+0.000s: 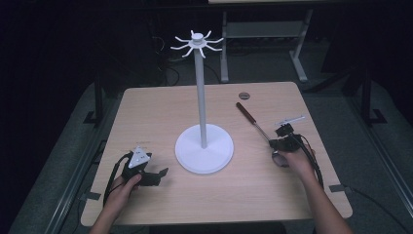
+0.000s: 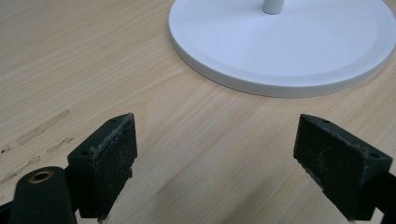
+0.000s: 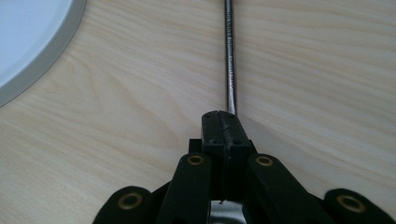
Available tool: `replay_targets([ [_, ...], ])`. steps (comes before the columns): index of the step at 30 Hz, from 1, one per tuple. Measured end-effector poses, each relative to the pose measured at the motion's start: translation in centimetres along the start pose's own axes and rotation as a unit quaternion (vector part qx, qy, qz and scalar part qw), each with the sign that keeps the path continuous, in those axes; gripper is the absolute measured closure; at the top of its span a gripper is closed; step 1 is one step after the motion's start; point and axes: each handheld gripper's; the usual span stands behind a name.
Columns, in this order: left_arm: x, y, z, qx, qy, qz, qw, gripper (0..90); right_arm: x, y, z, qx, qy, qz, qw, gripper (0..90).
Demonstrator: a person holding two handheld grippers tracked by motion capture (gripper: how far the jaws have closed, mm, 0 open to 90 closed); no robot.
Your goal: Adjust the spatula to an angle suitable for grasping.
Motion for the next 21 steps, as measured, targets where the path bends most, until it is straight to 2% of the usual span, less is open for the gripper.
replay_targets([
  [6,0.0,0.0,0.0,0.000,-0.001,0.000,1.0000,12.8,0.1,1.1,0.4,0.017,0.005,-0.012,0.9998,90.0],
  [9,0.0,0.0,0.0,0.000,0.001,0.001,1.0000,12.8,0.2,1.6,0.6,0.012,0.007,-0.019,0.9997,90.0],
  [13,0.0,0.0,0.0,-0.002,-0.001,0.001,1.0000,12.8,0.0,1.6,0.9,0.004,0.020,-0.016,0.9997,90.0],
  [15,0.0,-0.1,0.0,-0.002,-0.002,-0.002,1.0000,12.8,-0.5,1.5,1.0,0.000,0.017,-0.009,0.9998,90.0],
  [19,0.0,-0.1,0.0,-0.003,-0.002,-0.004,1.0000,12.8,-2.2,1.6,0.8,-0.017,0.018,0.008,0.9997,84.2],
  [21,0.0,-0.1,0.0,-0.004,-0.002,-0.003,1.0000,12.8,-3.0,1.4,-0.1,-0.026,-0.005,0.025,0.9994,78.6],
])
Point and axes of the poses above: each handheld gripper's, and its own axes: z roughly backward along the jaws, x roughly out of its underside, y roughly to its right, and after that the axes turned 11 degrees about y, right-handed
